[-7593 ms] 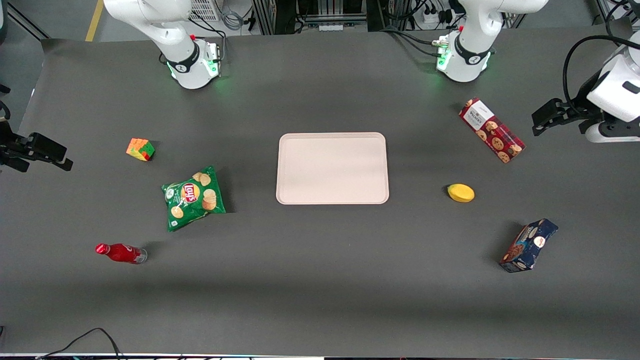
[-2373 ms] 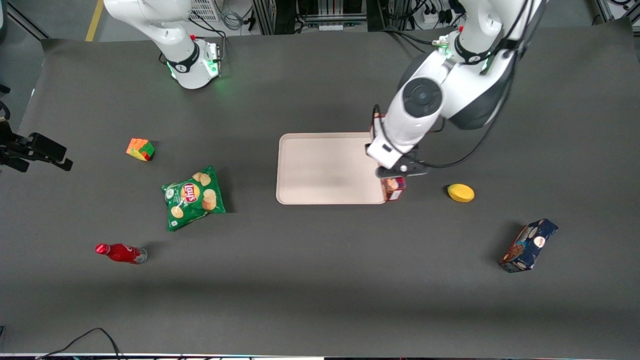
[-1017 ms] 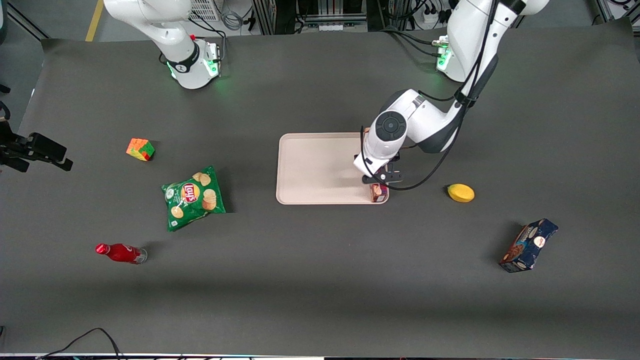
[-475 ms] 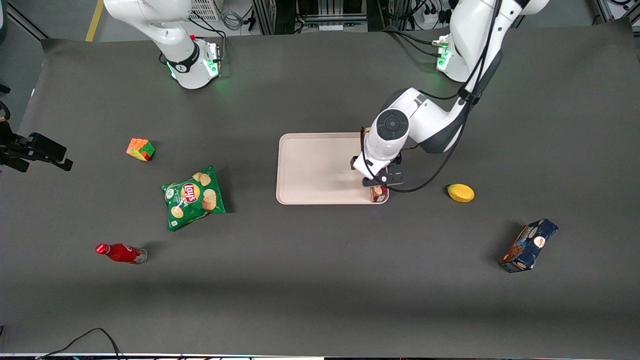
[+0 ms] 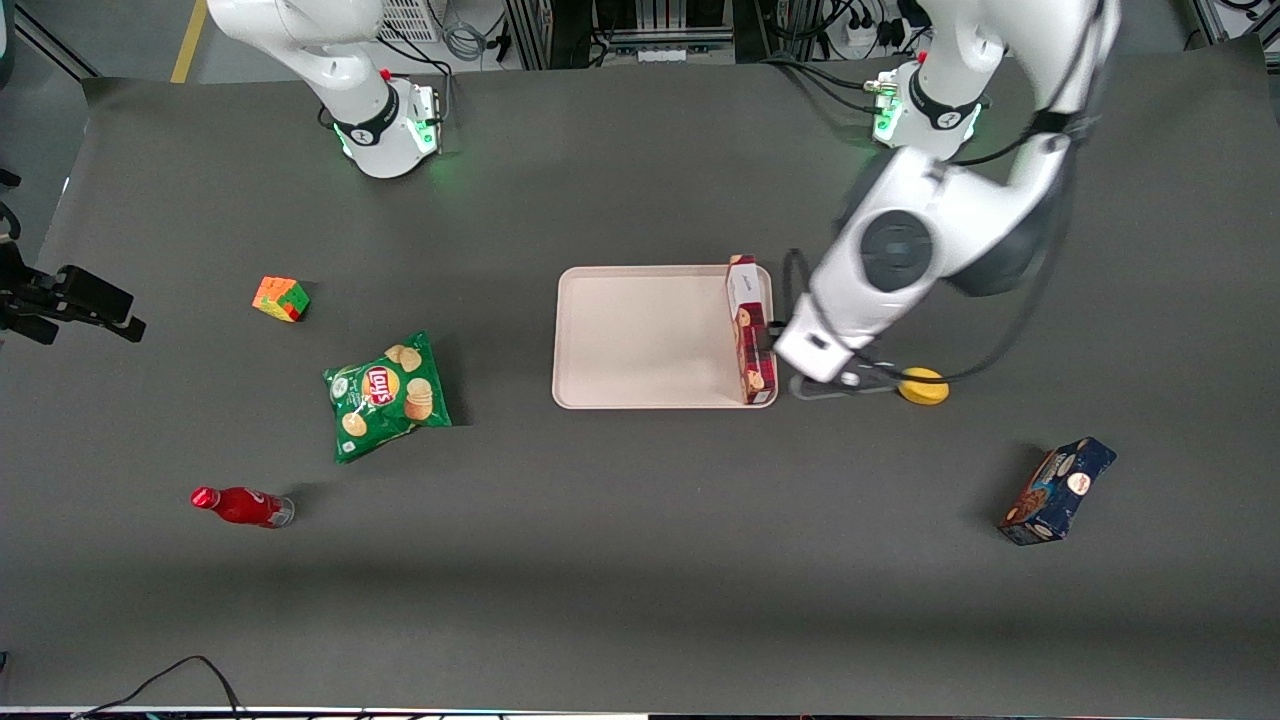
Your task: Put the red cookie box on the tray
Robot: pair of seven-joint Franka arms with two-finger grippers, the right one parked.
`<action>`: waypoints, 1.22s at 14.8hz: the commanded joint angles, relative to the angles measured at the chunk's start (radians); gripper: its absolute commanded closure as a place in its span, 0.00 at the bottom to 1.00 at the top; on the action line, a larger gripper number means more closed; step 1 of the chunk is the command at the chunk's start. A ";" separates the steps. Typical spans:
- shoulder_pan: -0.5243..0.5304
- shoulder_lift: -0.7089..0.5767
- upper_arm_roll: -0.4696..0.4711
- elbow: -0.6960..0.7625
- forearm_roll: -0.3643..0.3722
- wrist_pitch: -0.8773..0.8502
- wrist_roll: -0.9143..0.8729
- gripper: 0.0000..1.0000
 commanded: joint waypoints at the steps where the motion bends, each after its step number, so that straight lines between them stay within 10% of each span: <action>1: 0.039 -0.121 0.126 0.018 -0.024 -0.091 0.175 0.00; 8: 0.085 -0.286 0.321 0.144 0.034 -0.350 0.334 0.00; 18: 0.103 -0.409 0.329 0.147 0.074 -0.409 0.498 0.00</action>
